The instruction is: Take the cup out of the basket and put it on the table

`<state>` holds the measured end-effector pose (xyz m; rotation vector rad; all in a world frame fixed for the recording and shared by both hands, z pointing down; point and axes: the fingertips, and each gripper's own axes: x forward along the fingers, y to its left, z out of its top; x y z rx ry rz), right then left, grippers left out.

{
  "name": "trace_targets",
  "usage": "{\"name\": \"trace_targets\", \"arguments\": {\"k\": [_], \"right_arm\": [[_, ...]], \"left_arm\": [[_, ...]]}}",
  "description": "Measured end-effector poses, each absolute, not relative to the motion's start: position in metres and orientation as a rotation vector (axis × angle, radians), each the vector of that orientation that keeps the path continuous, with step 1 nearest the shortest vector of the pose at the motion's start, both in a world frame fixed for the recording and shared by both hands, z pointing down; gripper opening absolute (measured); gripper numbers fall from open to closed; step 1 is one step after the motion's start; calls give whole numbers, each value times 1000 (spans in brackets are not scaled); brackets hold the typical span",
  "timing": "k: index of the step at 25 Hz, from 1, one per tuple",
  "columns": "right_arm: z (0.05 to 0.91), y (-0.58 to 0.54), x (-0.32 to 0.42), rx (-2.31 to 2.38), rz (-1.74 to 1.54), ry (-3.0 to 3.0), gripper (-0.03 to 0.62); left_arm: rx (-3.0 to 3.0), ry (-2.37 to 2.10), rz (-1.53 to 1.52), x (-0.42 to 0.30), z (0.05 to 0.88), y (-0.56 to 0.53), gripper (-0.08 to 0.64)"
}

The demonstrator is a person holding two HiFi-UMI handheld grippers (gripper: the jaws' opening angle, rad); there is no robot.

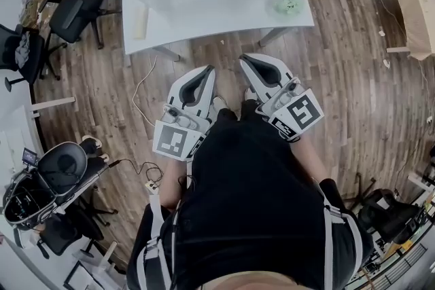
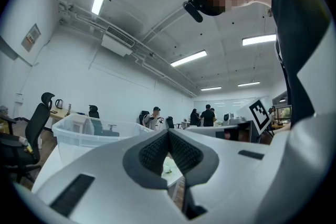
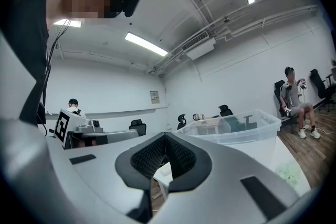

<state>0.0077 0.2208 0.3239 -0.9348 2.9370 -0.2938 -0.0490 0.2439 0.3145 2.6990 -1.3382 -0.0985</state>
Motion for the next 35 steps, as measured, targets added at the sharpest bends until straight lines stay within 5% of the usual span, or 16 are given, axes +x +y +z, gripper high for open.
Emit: {"name": "trace_targets", "arguments": {"k": [35], "right_arm": [[332, -2, 25, -765, -336, 2938, 18]], "left_arm": [[2605, -1457, -70, -31, 326, 24, 17]]}}
